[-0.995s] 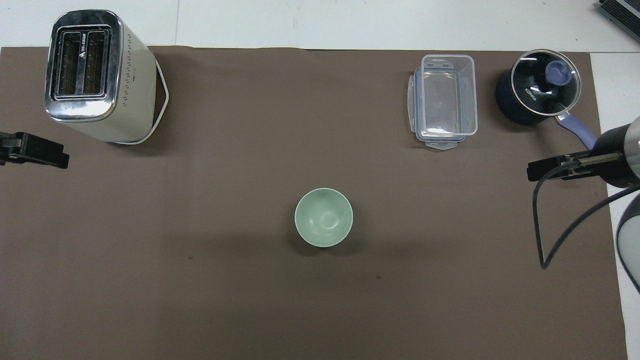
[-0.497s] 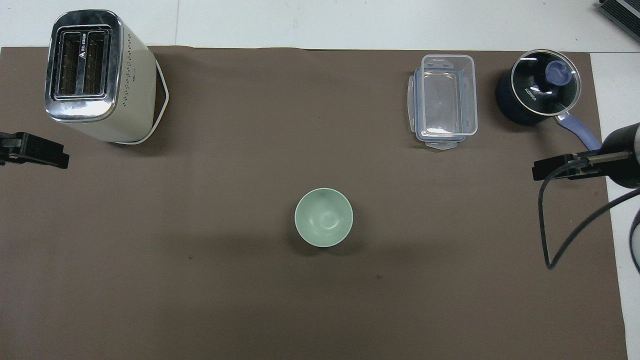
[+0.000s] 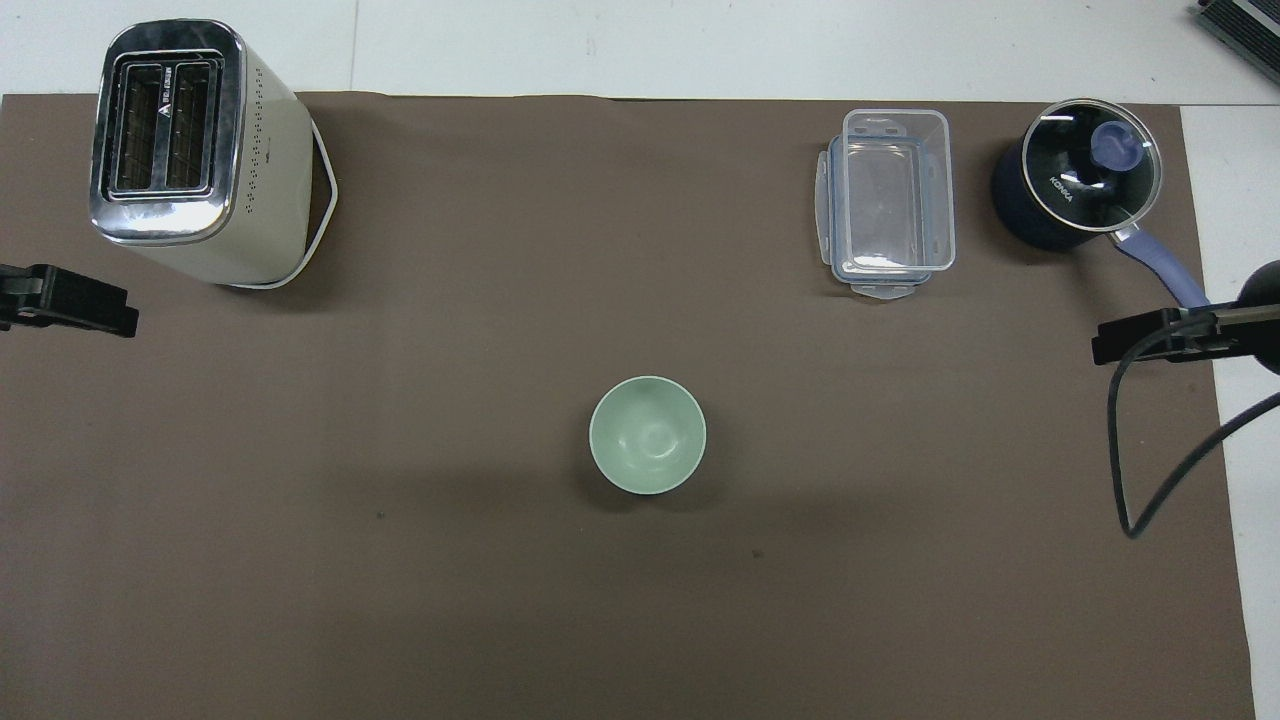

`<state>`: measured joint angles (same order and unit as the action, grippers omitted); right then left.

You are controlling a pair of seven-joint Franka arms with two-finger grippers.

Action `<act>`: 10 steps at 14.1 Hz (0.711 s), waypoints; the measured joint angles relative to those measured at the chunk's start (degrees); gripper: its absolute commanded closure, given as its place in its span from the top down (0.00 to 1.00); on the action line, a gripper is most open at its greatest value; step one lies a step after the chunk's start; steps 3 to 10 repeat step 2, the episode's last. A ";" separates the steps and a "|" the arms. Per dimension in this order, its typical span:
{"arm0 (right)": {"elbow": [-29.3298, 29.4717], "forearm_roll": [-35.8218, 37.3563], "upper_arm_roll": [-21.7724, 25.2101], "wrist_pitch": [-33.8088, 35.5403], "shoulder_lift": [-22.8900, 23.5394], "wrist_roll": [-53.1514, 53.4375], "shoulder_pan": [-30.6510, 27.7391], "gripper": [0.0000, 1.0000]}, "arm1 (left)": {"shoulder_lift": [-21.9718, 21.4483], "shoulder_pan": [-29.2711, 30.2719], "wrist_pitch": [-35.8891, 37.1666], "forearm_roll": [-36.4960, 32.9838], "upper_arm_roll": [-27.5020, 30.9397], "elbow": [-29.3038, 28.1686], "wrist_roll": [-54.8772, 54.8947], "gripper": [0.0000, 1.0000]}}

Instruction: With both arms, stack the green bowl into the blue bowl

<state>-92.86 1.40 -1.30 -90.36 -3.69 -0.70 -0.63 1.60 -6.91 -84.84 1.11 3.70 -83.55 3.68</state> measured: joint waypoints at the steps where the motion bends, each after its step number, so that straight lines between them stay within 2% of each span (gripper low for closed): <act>1: 0.00 0.00 0.01 0.01 0.00 0.02 0.00 1.00 | 0.00 0.00 0.00 0.00 0.00 0.00 0.00 1.00; 10: 0.00 0.00 0.01 0.01 0.00 0.04 0.00 1.00 | 0.00 0.00 0.00 0.00 0.00 0.00 0.00 1.00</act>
